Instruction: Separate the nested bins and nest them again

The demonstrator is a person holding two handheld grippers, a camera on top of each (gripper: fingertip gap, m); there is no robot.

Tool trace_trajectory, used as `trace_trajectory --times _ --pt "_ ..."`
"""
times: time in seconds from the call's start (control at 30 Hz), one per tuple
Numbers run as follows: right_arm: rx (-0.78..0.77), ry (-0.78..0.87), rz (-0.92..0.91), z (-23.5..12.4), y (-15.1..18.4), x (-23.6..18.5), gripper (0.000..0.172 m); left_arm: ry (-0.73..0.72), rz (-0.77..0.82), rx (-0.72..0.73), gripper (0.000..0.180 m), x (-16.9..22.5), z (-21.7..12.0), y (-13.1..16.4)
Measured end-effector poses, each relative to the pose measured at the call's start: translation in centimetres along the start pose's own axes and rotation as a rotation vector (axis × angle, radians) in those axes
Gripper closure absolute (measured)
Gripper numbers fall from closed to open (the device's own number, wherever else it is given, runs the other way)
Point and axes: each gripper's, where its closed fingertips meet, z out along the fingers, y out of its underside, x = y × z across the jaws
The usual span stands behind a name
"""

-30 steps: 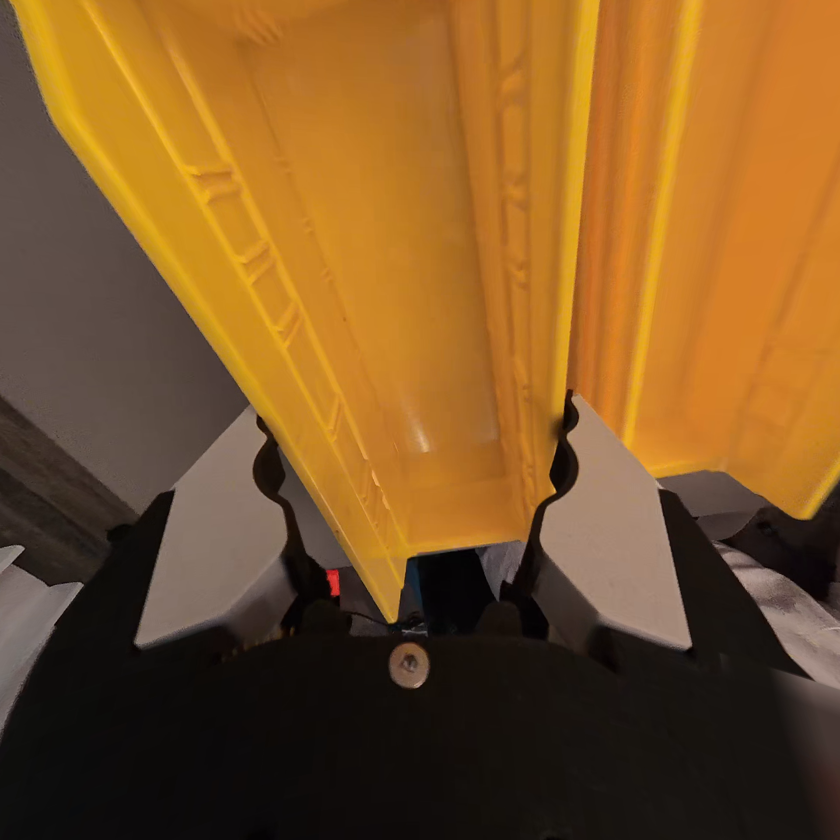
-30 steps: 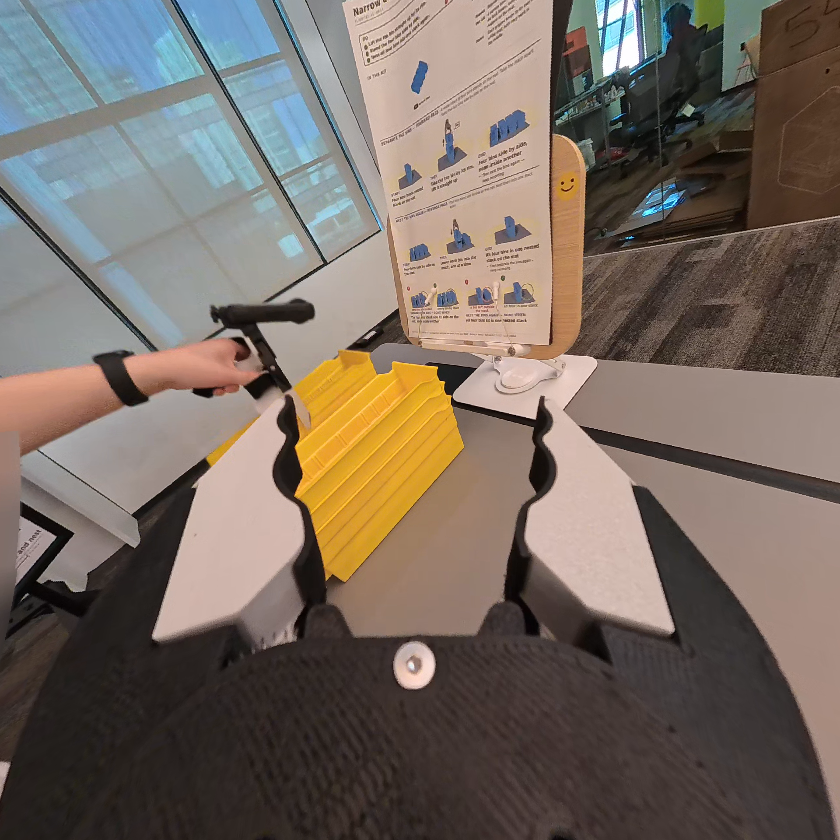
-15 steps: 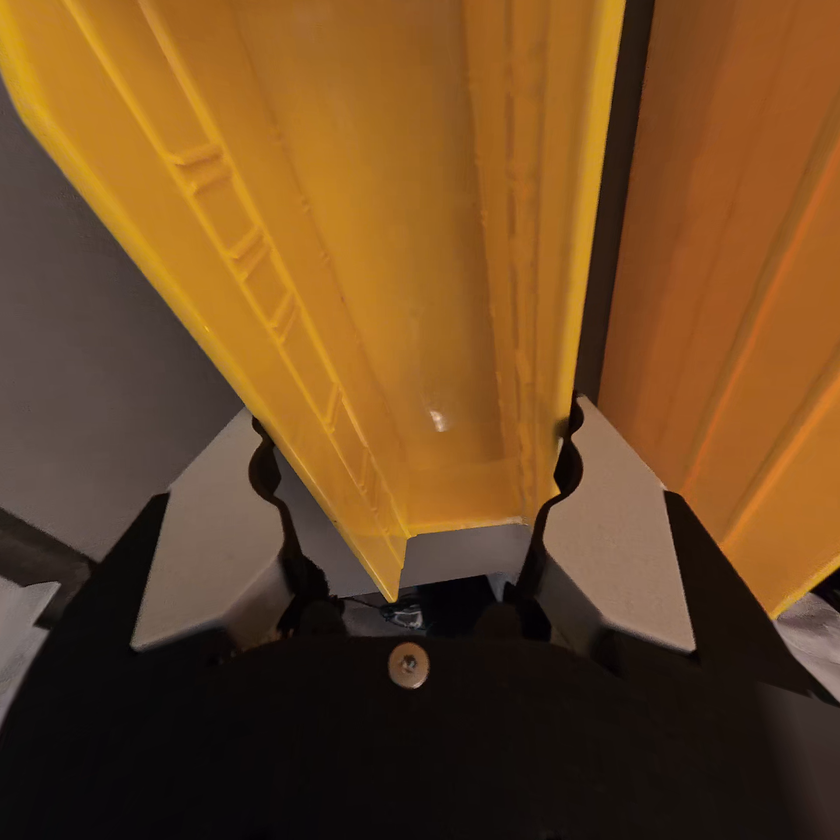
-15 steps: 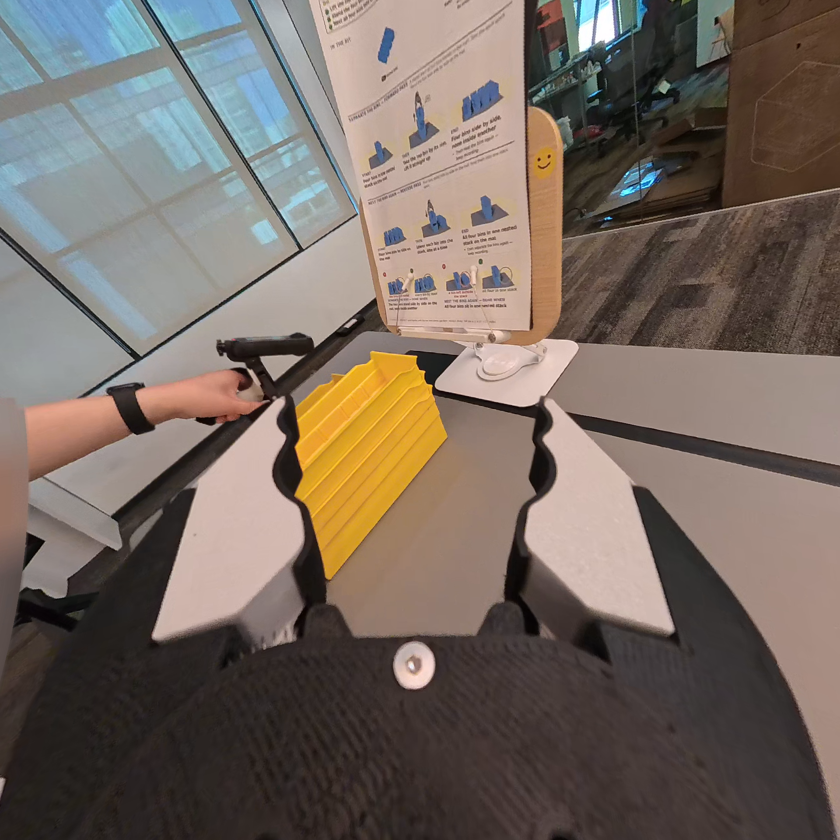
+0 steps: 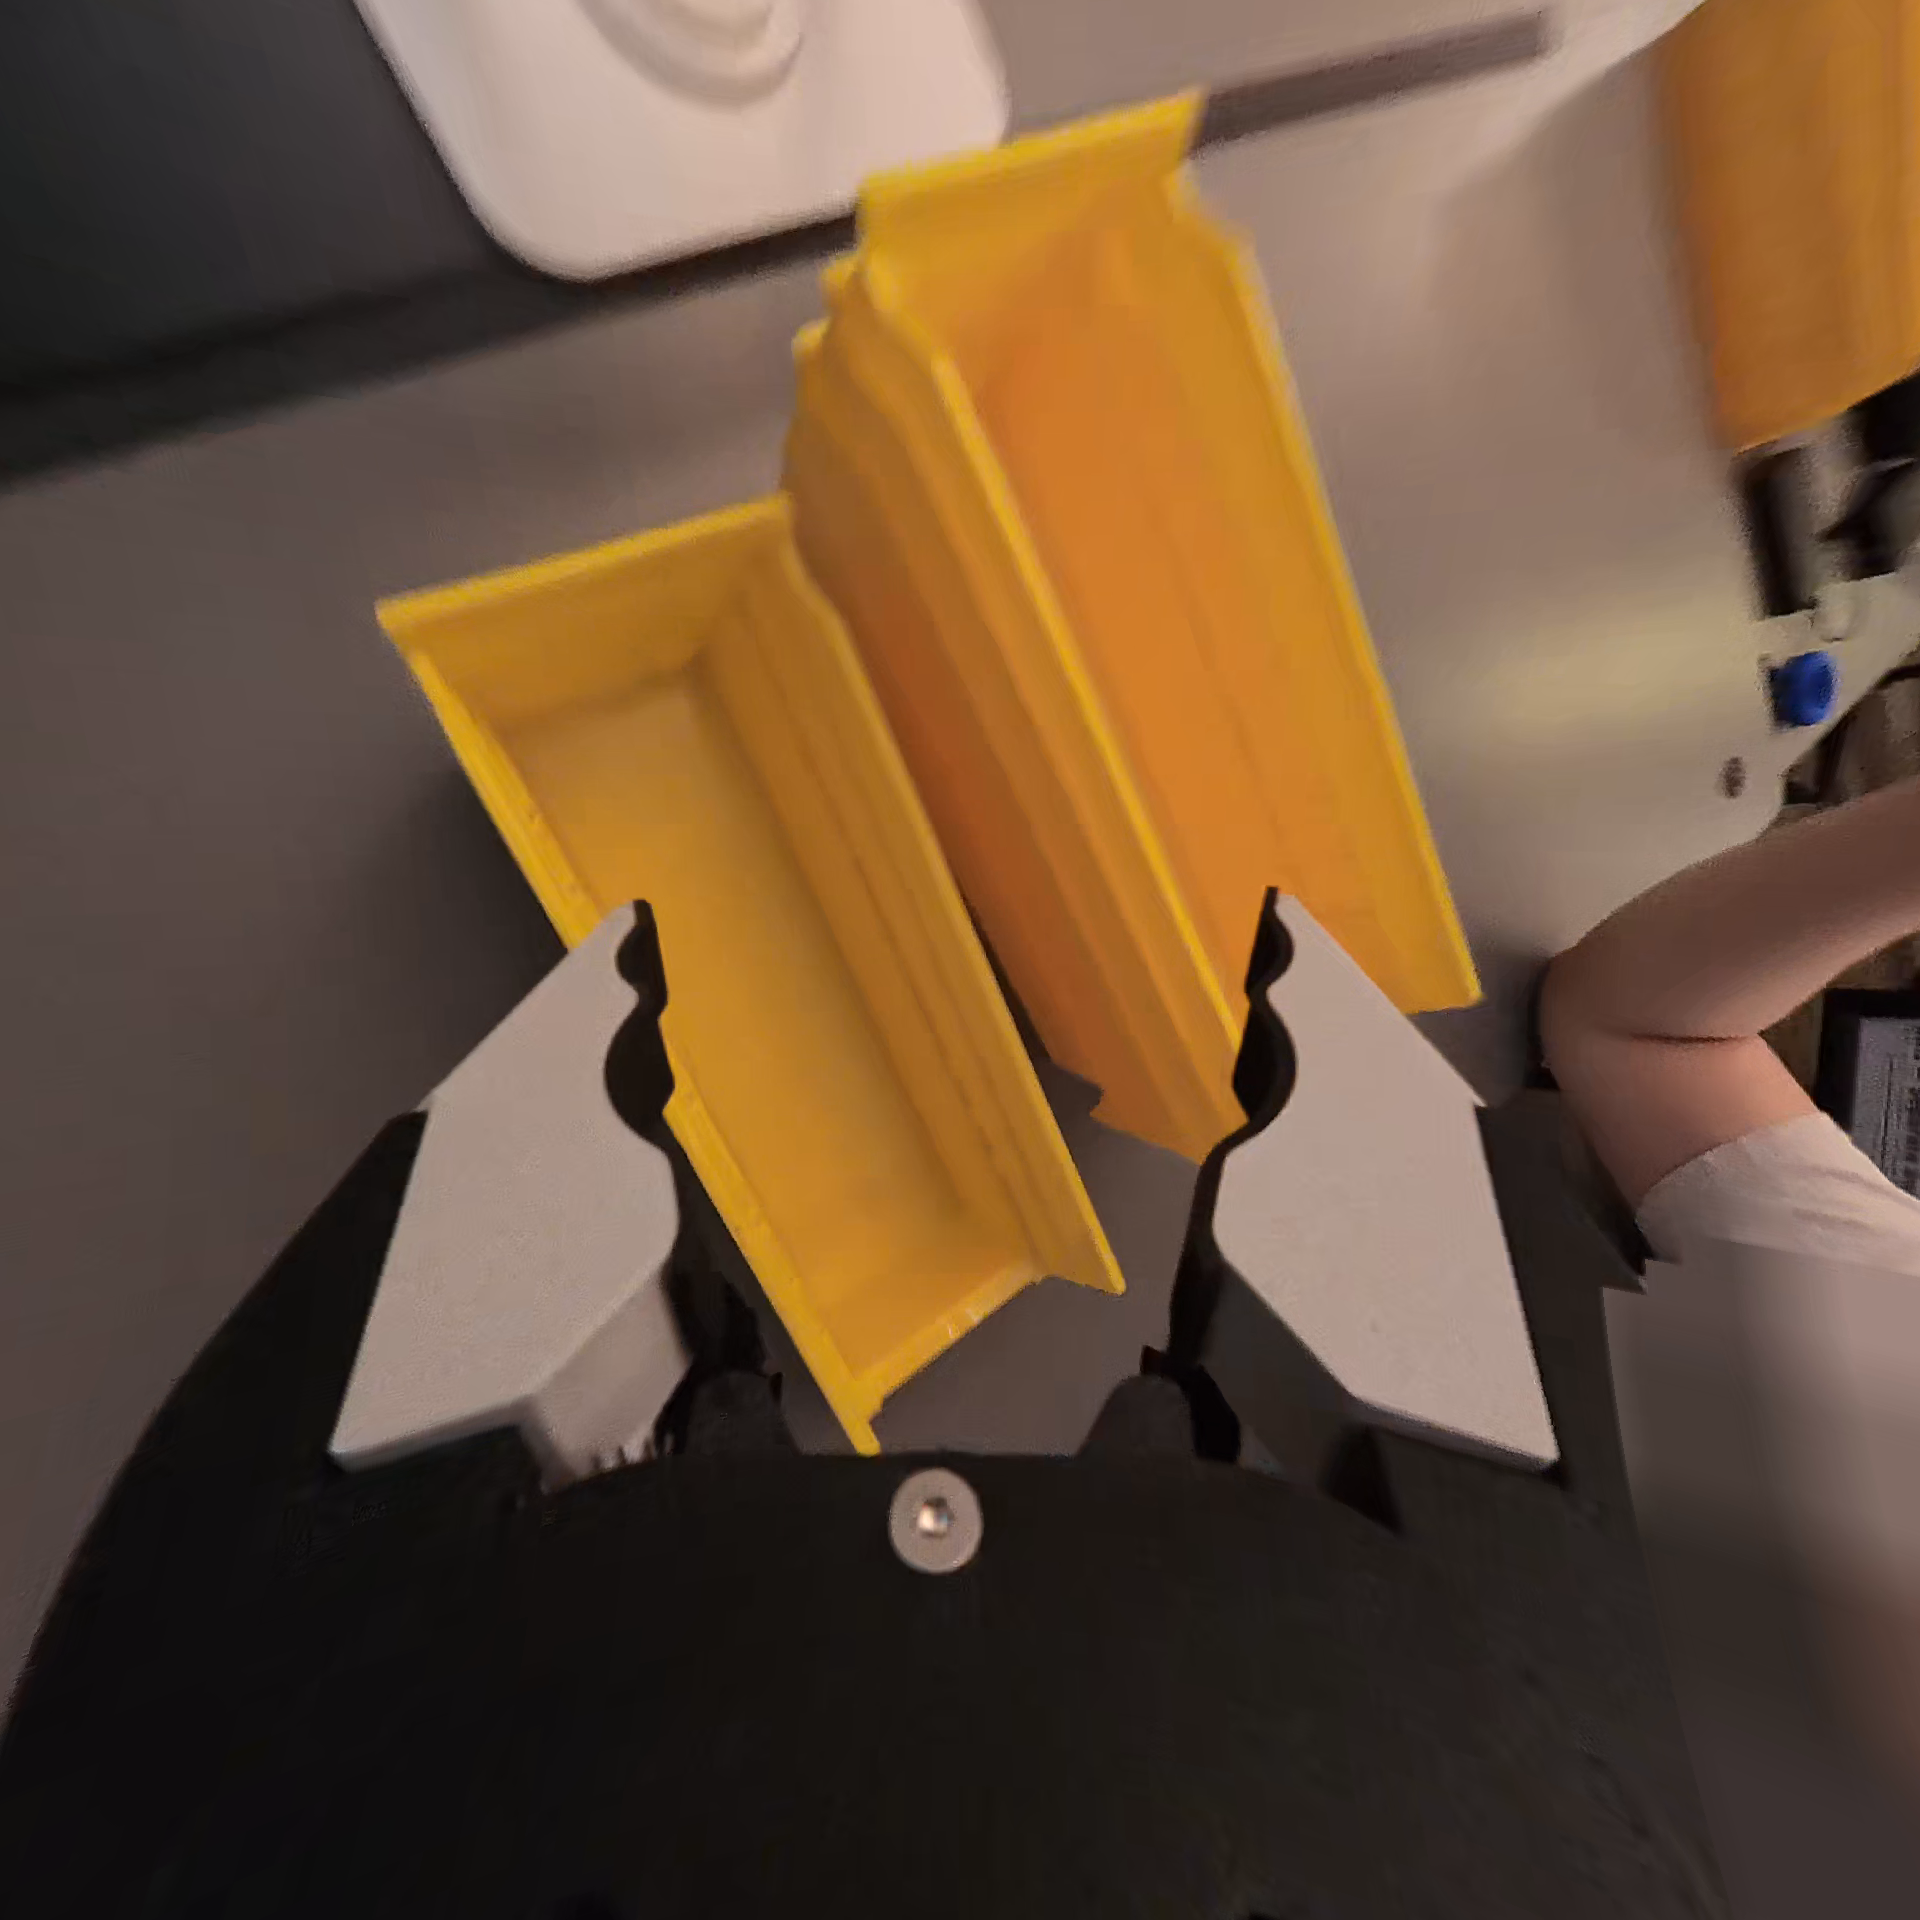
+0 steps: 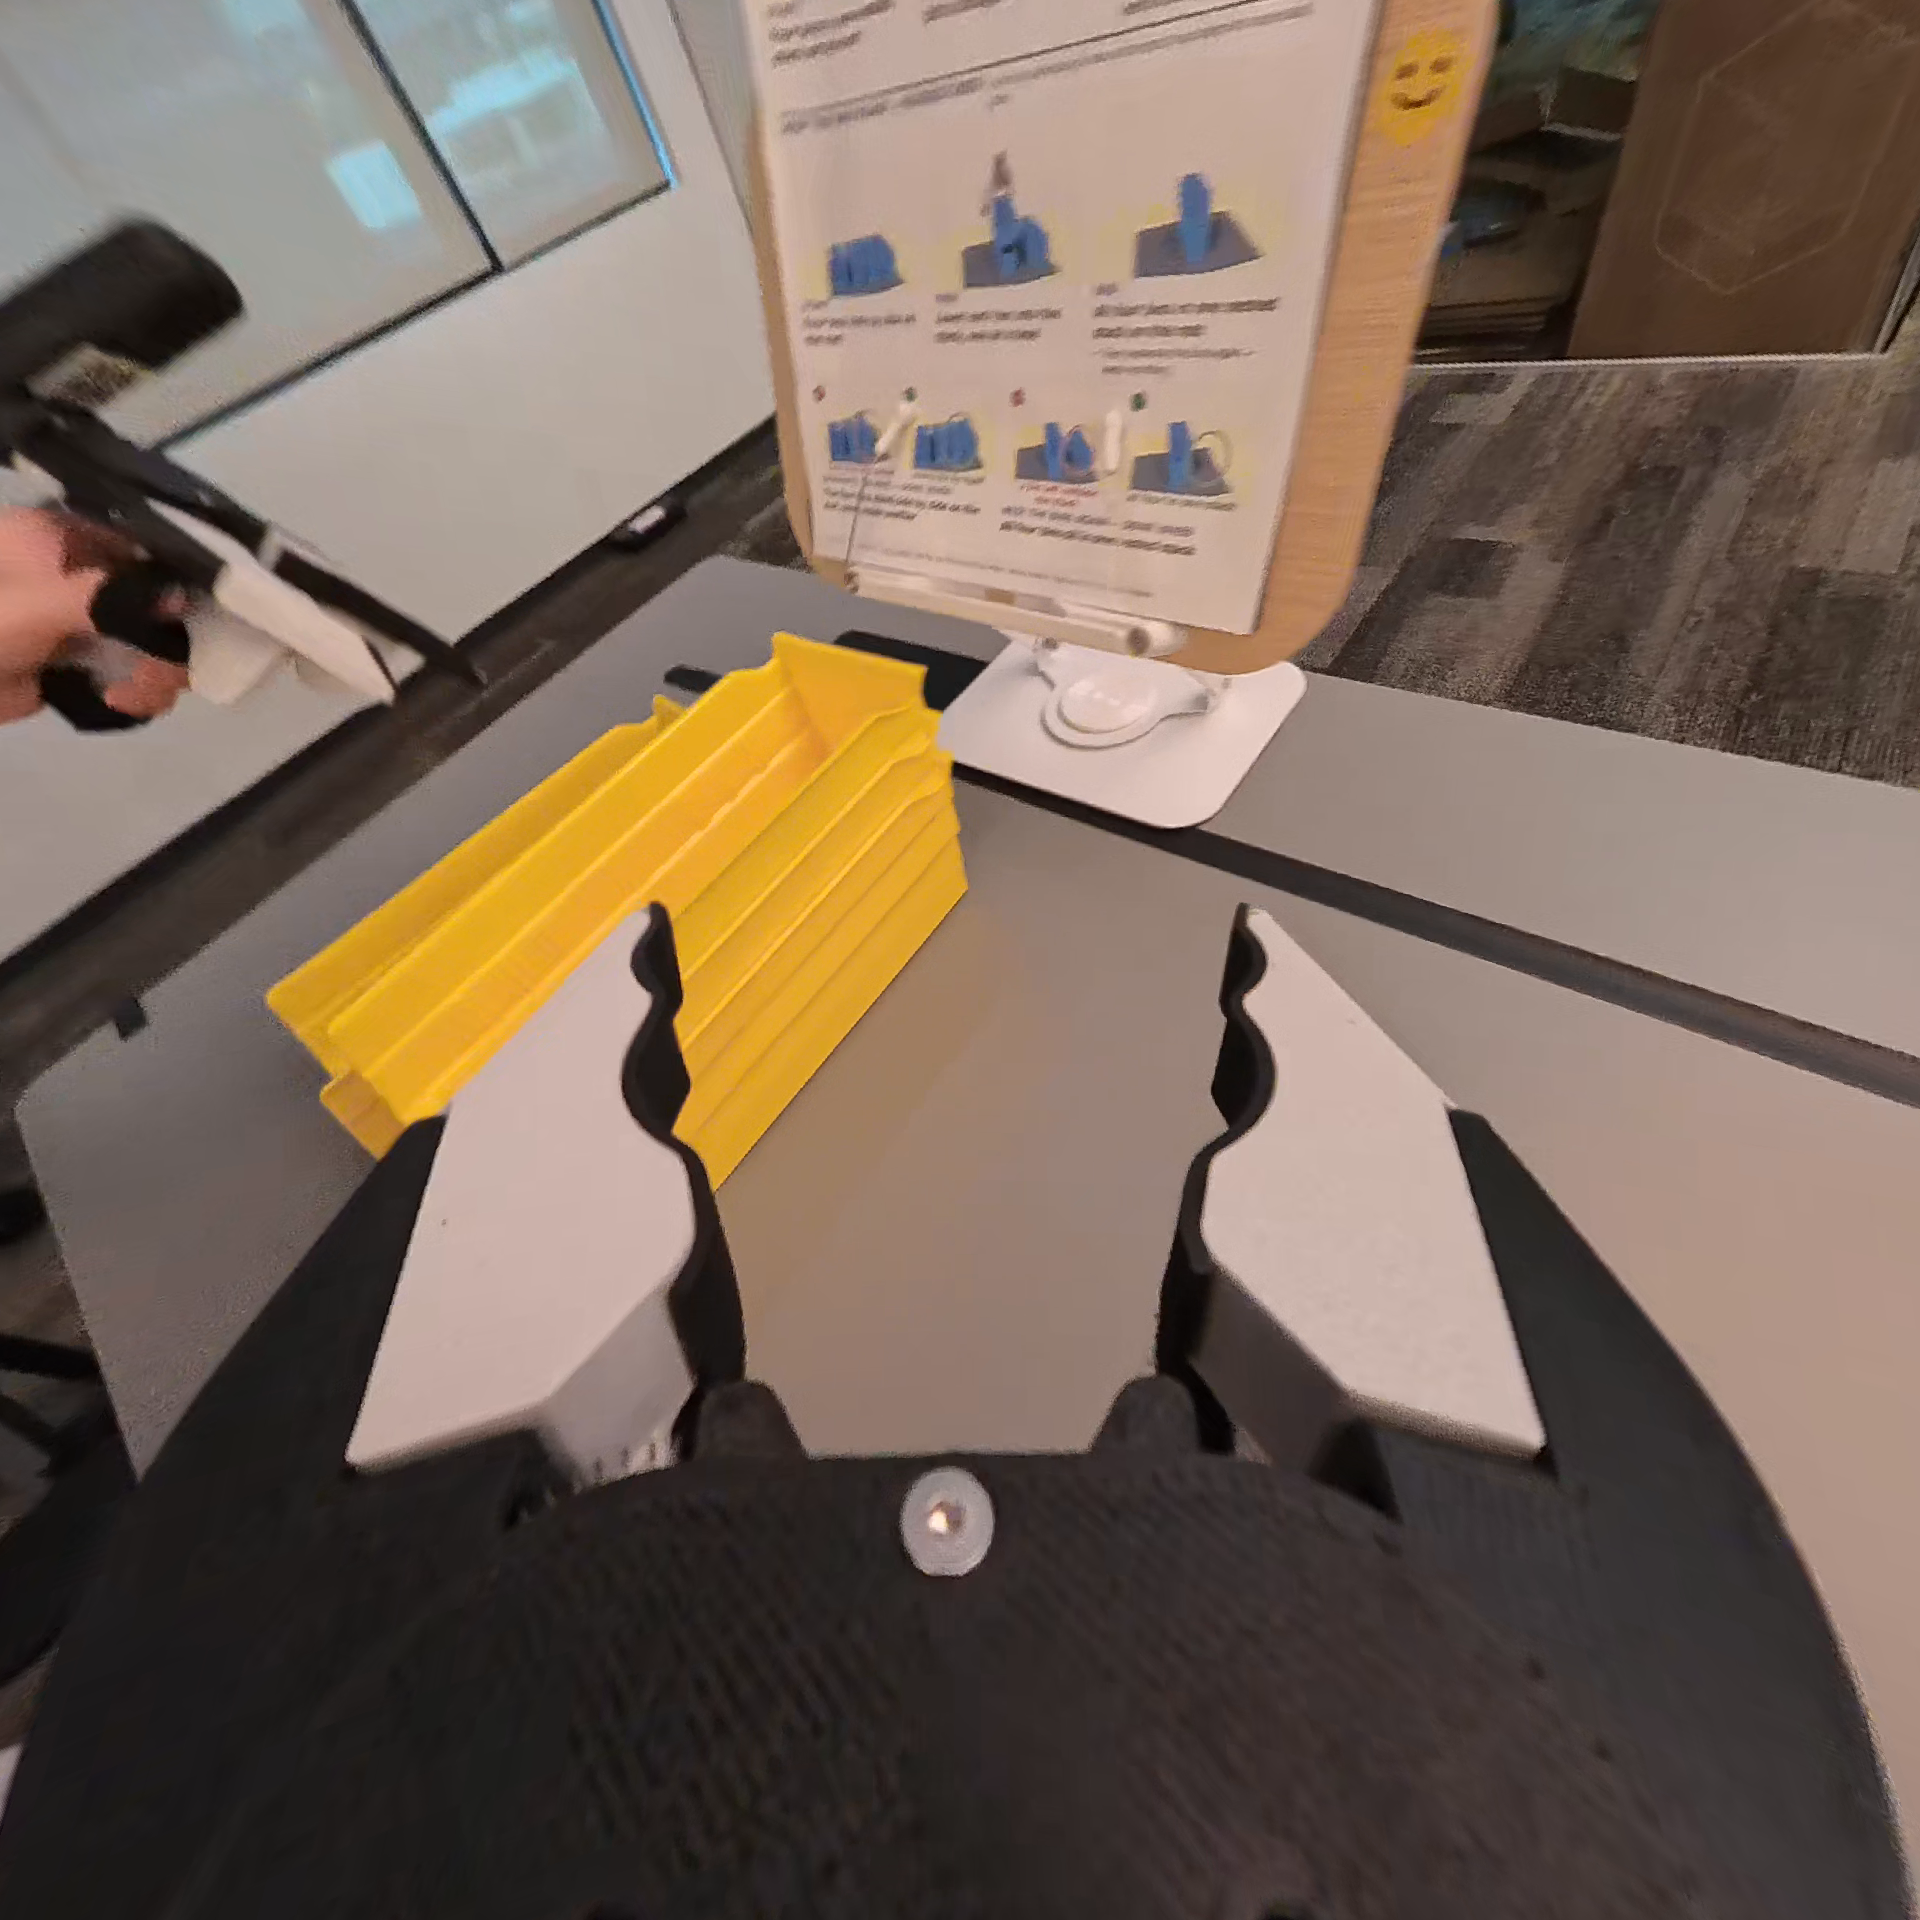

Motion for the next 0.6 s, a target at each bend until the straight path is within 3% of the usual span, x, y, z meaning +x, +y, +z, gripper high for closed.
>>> trace_trajectory --times 0.17,0.3,0.43,0.6 --pt "-0.018 -0.098 -0.010 1.4 1.4 -7.4 0.065 0.147 0.115 0.325 0.072 1.4 -4.8 0.2" --pt "-0.091 -0.109 -0.001 6.4 0.7 -11.5 0.056 0.190 0.171 0.664 0.078 0.1 -10.5 0.3" --pt "-0.427 -0.057 0.079 12.5 3.6 -14.4 0.043 0.228 0.230 0.985 0.088 -1.1 -16.8 0.6" --pt "-0.784 0.188 0.204 15.7 8.1 -14.8 0.041 0.307 0.317 1.017 0.093 -0.2 -20.7 2.2"
